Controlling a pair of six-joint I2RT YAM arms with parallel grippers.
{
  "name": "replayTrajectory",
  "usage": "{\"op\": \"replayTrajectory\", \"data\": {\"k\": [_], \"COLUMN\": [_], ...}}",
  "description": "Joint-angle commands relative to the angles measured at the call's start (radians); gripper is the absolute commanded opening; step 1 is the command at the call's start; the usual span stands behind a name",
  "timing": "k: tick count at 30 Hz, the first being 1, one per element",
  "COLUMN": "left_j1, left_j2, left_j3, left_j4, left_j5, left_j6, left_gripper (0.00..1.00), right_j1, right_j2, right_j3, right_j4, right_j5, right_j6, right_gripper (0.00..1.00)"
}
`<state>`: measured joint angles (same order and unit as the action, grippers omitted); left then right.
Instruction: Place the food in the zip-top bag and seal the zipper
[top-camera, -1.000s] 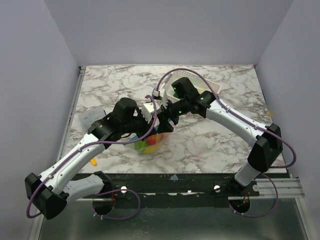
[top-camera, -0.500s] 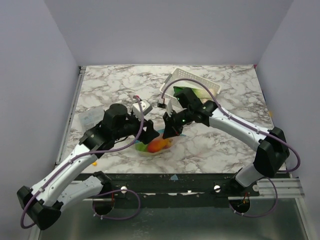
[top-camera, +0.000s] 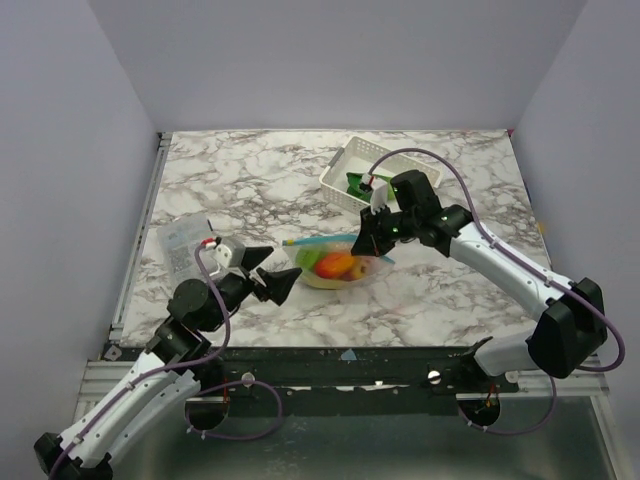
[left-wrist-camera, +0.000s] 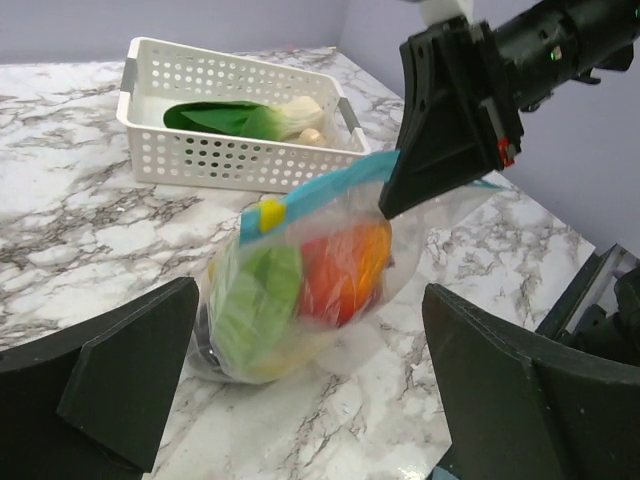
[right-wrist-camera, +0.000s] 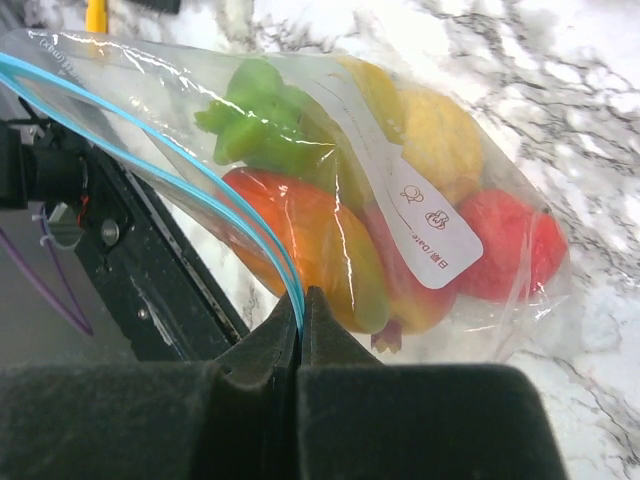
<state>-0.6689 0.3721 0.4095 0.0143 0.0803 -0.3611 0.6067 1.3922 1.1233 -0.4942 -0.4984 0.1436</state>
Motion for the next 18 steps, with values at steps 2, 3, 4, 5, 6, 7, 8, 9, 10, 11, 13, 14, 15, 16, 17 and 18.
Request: {"op": "replayTrajectory", "data": {"k": [2, 3, 4, 5, 6, 7, 8, 9, 10, 11, 13, 14, 15, 16, 17, 18], "left_j1": [0.003, 0.003, 0.002, 0.003, 0.003, 0.002, 0.002, 0.003, 0.002, 0.002, 0.003, 0.004, 0.004, 0.003, 0.004, 0.004], "left_j2": [-0.132, -0.153, -0.161, -0.155, -0.139, -0.119, -0.087, -0.055, -0.009, 0.029, 0.099, 0.137, 0.167, 0.198, 0.223, 0.238], "left_j3": [-0.271, -0.325, -0.365, -0.397, -0.405, -0.399, -0.391, -0.387, -0.389, -0.393, -0.386, -0.38, -0.365, -0.344, -0.33, -0.329], "left_j4": [0.493, 0.584, 0.661, 0.704, 0.718, 0.711, 0.711, 0.729, 0.777, 0.821, 0.886, 0.912, 0.914, 0.896, 0.869, 0.868], "left_j5": [0.014, -0.002, -0.022, -0.046, -0.069, -0.072, -0.071, -0.084, -0.094, -0.083, -0.045, -0.026, 0.004, 0.017, 0.011, 0.0], "left_j6": [-0.043, -0.048, -0.048, -0.042, -0.028, -0.011, 0.001, 0.014, 0.025, 0.043, 0.059, 0.067, 0.077, 0.09, 0.098, 0.111], "left_gripper": [0.93, 0.92, 0.91, 0.9, 0.9, 0.9, 0.92, 0.93, 0.94, 0.95, 0.97, 0.97, 0.98, 0.98, 0.98, 0.98], "right_j1": [-0.033, -0.035, -0.039, -0.041, -0.043, -0.045, -0.045, -0.044, -0.045, -0.045, -0.046, -0.046, -0.046, -0.047, -0.047, -0.048], "right_j2": [0.007, 0.006, 0.004, 0.003, 0.003, 0.006, 0.009, 0.012, 0.014, 0.019, 0.03, 0.034, 0.037, 0.039, 0.039, 0.039], "right_j3": [0.046, 0.047, 0.047, 0.047, 0.05, 0.05, 0.051, 0.054, 0.055, 0.058, 0.064, 0.068, 0.073, 0.077, 0.077, 0.076], "right_j4": [-0.052, -0.055, -0.053, -0.054, -0.052, -0.051, -0.053, -0.053, -0.055, -0.058, -0.064, -0.067, -0.071, -0.074, -0.077, -0.077], "right_j5": [0.008, 0.006, 0.003, 0.002, -0.008, -0.021, -0.035, -0.046, -0.051, -0.053, -0.067, -0.074, -0.079, -0.083, -0.083, -0.082], "right_j6": [-0.007, -0.01, -0.009, -0.009, -0.007, -0.009, -0.01, -0.014, -0.015, -0.019, -0.028, -0.031, -0.034, -0.036, -0.038, -0.04], "right_gripper": [0.0, 0.01, 0.01, 0.0, 0.0, 0.01, 0.01, 0.0, 0.0, 0.0, 0.0, 0.0, 0.0, 0.0, 0.0, 0.0]}}
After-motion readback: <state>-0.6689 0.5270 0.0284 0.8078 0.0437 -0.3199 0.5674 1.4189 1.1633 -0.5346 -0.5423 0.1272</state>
